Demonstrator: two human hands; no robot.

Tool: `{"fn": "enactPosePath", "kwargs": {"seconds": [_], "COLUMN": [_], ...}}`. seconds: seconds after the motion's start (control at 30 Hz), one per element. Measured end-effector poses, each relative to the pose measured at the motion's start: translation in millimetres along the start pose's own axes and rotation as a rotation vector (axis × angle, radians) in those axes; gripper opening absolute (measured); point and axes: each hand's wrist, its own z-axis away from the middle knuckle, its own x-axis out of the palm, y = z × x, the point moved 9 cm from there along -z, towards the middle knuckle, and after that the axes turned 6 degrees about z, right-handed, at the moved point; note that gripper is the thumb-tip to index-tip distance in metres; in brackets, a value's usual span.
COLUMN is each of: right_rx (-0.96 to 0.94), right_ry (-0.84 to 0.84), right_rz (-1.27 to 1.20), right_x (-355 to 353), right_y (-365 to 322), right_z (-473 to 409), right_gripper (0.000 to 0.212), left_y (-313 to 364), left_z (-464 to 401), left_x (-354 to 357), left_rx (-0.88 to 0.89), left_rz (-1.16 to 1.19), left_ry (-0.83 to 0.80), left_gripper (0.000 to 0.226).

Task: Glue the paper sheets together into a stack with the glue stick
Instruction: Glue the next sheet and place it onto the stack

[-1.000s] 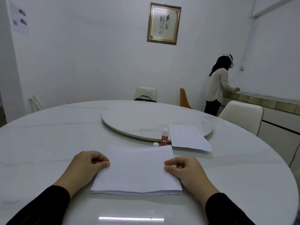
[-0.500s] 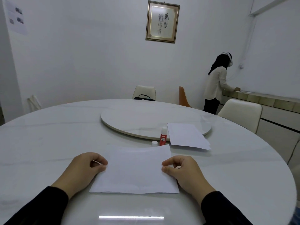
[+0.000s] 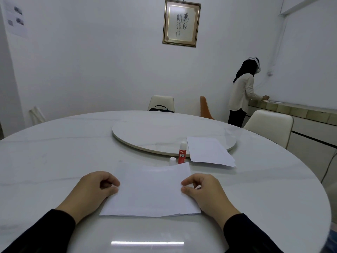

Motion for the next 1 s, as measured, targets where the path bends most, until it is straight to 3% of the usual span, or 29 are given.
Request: {"fn": "enactPosePath", "kwargs": {"seconds": [0.87, 1.0], "right_rx": [-0.068, -0.127], "right_ry": [0.023, -0.015], "right_rz": [0.124, 0.225], "right_x": [3.5, 12.4], "right_y": [-3.7, -8.4], "right_z": [-0.1, -0.2], "right_gripper": [0.008, 0.023], "left_y": [7.1, 6.8], "left_z": [-1.1, -3.0], "left_x": [10.2, 17.6], "left_rx": [0.109, 0.135], "left_rz": [-0.080, -0.137], "left_ry": [-0.032, -0.074], "left_gripper": [0.024, 0.020]}}
